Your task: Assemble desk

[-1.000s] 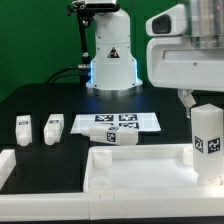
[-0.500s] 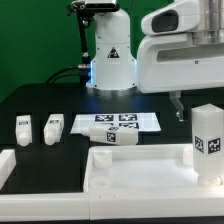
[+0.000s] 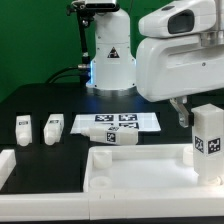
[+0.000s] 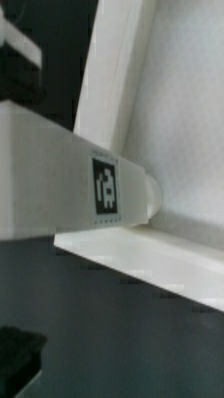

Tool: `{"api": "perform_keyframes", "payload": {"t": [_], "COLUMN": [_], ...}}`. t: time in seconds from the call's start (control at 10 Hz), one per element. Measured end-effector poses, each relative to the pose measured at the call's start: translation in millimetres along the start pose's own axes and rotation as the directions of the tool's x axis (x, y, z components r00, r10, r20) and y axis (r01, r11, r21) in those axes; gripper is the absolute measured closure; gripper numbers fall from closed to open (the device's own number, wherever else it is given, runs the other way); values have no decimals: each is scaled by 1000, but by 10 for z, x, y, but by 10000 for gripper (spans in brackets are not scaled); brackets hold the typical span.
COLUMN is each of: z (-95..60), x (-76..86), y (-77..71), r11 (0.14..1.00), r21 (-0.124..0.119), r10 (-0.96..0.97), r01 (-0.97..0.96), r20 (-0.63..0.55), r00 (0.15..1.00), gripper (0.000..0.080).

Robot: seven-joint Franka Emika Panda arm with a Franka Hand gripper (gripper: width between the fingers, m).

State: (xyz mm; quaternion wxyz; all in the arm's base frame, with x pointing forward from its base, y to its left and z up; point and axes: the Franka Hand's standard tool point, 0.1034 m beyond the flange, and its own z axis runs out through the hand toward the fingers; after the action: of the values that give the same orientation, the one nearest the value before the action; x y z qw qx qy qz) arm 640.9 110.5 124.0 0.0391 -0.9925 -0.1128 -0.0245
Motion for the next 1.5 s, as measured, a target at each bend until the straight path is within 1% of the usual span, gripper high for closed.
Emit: {"api": "perform_keyframes", "payload": {"t": [0.2,0.5,0.6,0.7,0.8,0.9,1.0,1.1,1.3,1.4,1.5], "z": [0,2,12,13,12,15,20,19,21,24,30], "x": [0,-2,5,2,4,2,-6,-7,-10,-12,-10], "y": [2,13,23,29,34,49,84,82,90,83,66], "r11": [999,963,894,808,705,556,422,419,276,177,7], "r21": [0,2,5,10,18,27,41,40,38,39,39], "r10": [42,270,449,589,709,831,906,907,960,983,997], "r01": [-42,-270,-449,-588,-709,-831,-906,-907,-960,-983,-999], "r20": [0,0,-13,-19,-14,-4,16,16,28,43,73], "r00": [999,963,894,808,705,556,423,420,277,179,10], "gripper": [515,514,514,514,514,514,514,514,514,514,512]}}
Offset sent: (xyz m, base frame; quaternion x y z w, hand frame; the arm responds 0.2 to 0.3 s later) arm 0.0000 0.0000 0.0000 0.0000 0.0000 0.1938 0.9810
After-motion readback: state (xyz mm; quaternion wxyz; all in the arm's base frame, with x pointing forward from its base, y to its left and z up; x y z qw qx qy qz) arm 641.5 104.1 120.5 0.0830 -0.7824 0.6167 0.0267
